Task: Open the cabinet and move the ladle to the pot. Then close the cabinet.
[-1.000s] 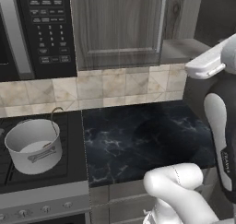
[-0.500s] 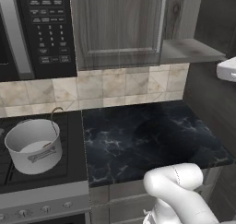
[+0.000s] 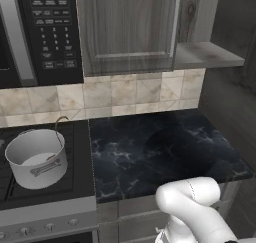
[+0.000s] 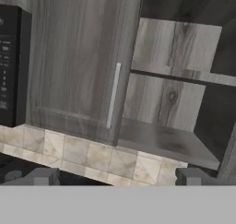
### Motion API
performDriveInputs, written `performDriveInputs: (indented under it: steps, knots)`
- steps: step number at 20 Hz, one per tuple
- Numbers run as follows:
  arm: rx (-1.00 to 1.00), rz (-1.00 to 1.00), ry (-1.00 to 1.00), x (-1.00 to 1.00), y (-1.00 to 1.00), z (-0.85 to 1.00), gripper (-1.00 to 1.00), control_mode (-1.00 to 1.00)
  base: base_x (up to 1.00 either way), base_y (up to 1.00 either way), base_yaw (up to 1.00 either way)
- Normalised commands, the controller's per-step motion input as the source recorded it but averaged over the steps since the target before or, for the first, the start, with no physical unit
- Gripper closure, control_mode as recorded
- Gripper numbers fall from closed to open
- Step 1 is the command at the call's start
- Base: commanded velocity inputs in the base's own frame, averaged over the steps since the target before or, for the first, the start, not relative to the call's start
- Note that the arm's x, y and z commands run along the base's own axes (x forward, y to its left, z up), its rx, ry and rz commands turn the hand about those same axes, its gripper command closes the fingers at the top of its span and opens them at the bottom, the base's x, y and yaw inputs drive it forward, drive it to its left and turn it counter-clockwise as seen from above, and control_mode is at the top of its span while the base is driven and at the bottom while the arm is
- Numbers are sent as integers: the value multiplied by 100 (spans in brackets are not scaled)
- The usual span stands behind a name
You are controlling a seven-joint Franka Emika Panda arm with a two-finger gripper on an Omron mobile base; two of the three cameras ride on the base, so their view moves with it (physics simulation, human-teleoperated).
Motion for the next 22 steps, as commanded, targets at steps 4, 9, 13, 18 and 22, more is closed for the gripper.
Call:
performDriveInputs:
  steps: [4,9,13,18,22]
  knots:
    - [-14,3,-1,-23,-3,0,-100,-100,0,0,0]
    - [-22,2,0,-8,-34,0,-100,-100,0,0,0]
    - [-25,4,-3,-3,-59,0,-100,-100,0,0,0]
    - [-22,5,-9,-7,-56,-2,-100,-100,0,0,0]
    - [-20,7,-14,0,-39,-14,-100,-100,0,0,0]
